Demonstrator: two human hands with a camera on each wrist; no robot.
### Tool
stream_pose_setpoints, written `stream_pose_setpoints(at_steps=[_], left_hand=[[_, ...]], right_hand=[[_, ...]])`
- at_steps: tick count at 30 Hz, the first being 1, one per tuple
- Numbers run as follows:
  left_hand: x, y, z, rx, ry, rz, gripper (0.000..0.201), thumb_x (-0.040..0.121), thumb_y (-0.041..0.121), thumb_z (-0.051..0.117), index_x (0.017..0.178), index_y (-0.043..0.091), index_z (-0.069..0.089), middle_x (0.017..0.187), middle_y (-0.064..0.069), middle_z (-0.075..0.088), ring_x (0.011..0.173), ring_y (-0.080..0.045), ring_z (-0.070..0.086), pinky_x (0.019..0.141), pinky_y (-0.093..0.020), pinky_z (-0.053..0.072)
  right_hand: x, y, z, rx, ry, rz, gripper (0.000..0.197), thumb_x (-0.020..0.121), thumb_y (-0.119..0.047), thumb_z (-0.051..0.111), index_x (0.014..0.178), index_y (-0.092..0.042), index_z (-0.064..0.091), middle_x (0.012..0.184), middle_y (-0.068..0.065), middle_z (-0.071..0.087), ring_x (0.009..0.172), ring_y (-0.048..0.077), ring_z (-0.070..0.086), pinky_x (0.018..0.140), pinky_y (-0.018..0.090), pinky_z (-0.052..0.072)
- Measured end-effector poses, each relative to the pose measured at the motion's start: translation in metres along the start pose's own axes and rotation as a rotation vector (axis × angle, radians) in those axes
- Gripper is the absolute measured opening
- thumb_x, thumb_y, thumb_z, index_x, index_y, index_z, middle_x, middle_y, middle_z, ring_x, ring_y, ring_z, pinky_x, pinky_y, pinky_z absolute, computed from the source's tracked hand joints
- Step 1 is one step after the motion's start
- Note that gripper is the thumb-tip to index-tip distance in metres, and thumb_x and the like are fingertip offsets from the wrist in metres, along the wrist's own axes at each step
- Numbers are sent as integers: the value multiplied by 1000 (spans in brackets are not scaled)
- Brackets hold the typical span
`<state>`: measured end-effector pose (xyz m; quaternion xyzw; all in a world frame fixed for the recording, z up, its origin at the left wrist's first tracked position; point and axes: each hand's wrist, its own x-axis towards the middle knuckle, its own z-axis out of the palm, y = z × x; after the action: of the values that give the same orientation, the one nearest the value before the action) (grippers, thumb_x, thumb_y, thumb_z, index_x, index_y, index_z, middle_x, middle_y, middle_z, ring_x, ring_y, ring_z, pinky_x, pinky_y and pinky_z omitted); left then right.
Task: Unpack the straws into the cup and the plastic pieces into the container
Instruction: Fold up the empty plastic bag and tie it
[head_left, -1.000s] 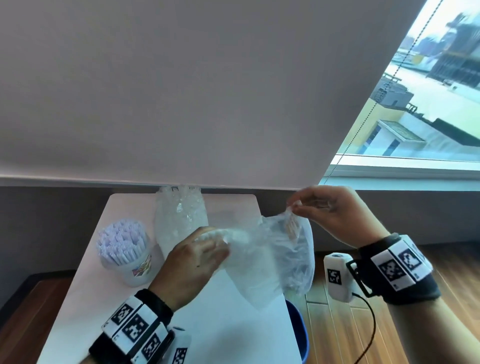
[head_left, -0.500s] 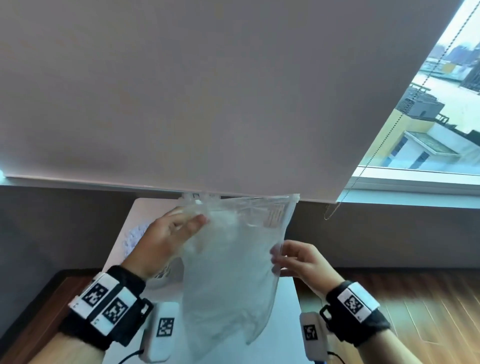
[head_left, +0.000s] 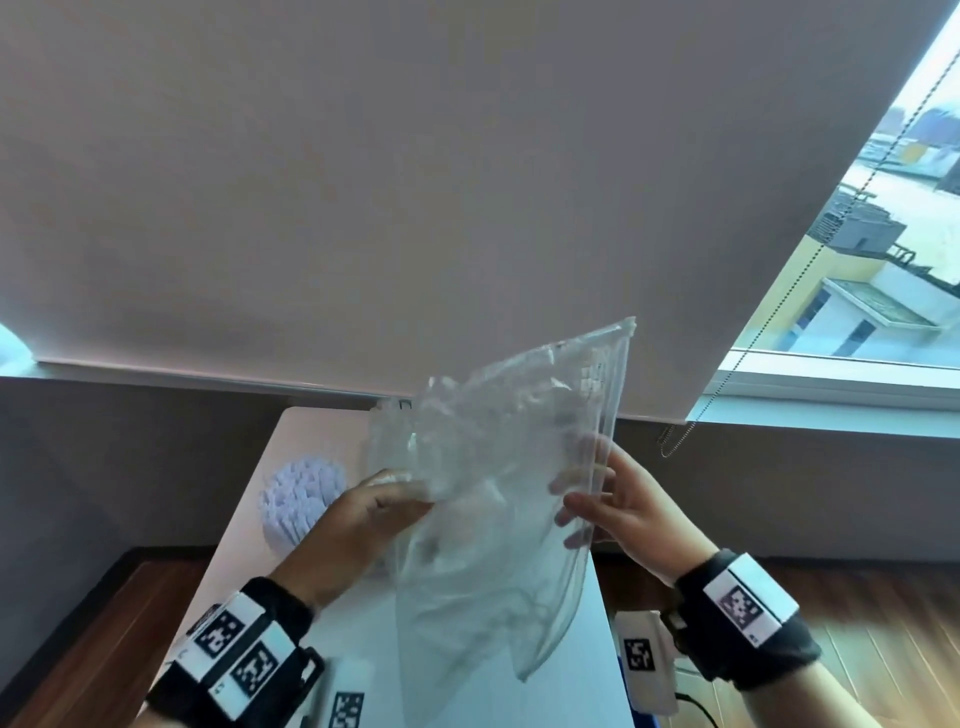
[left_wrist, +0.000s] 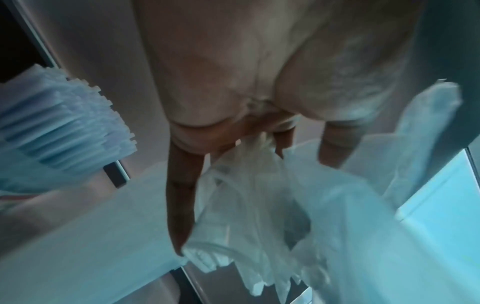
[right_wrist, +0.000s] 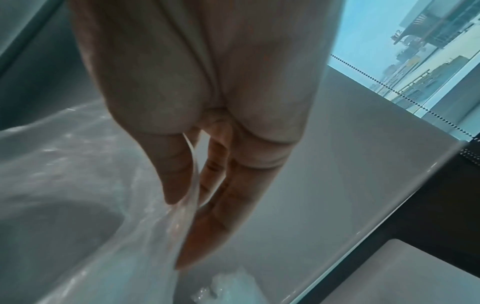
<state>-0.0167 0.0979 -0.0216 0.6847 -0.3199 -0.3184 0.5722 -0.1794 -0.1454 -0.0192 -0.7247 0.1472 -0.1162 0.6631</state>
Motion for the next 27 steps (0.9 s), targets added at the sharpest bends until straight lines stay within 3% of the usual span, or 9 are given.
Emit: stream_pose_setpoints(at_steps=[3,7,10,14,16,18,23,25,27], left_hand=[[0,9,-4,-60,104,-9,35,98,-2,47,84,15,75,95,-26,66,75,-27,69,49,-13,41],[2,26,-7,-183,16,40,19,88,5,65,102,12,76,119,-12,65,81,-4,70,62,-13,50],[9,23,-15,-302,-31,-29,25,98,19,55,114,12,73,128,-18,58,77,-14,68,64,-21,51],[6,-3,-27,-370,-195,-225,93,54,88,63,126,28,65,139,-12,52,114,-30,57,93,-47,50],[-1,-10,-19,-240,-246,-255,104,48,94,59,135,38,50,150,7,42,137,-16,41,116,-55,27],[-1,-9,-7,-261,-304,-230,95,61,81,67,135,23,55,144,-1,53,134,-21,48,116,-52,29],[1,11,15,-275,-148,-128,38,79,32,79,108,8,75,113,-15,72,112,-38,64,85,-43,54],[2,11,15,-275,-38,-97,30,82,24,76,107,8,74,110,-11,73,104,-35,68,68,-34,55],[3,12,16,-252,46,-69,30,78,23,75,105,10,73,105,-8,75,89,-27,71,57,-28,52]], right_hand=[[-1,-7,5,121,87,-67,31,83,-3,70,112,-11,62,97,22,67,68,26,66,54,37,57],[-6,-27,2,140,86,-132,44,40,-61,89,65,-27,78,78,-6,72,70,9,67,65,27,54],[0,-30,-1,151,19,-306,22,61,-33,89,62,-14,77,100,5,63,94,27,58,79,37,46],[5,-36,-9,171,97,-350,40,72,21,59,47,-8,69,101,5,62,101,23,58,81,31,49],[7,-41,-12,158,114,-366,57,67,38,42,46,-8,68,104,5,63,108,22,56,85,33,47],[11,-42,-14,137,125,-379,57,65,37,43,45,-9,67,107,5,64,110,22,55,86,33,47],[8,-42,-11,259,265,-293,52,88,21,39,86,-13,78,118,16,60,100,28,53,77,30,49],[0,-37,-8,427,255,-163,33,100,-13,40,122,-14,65,127,21,57,102,32,51,86,39,46],[-8,-25,-2,489,146,-42,58,92,-53,47,138,-18,50,137,14,55,118,34,56,97,48,46]])
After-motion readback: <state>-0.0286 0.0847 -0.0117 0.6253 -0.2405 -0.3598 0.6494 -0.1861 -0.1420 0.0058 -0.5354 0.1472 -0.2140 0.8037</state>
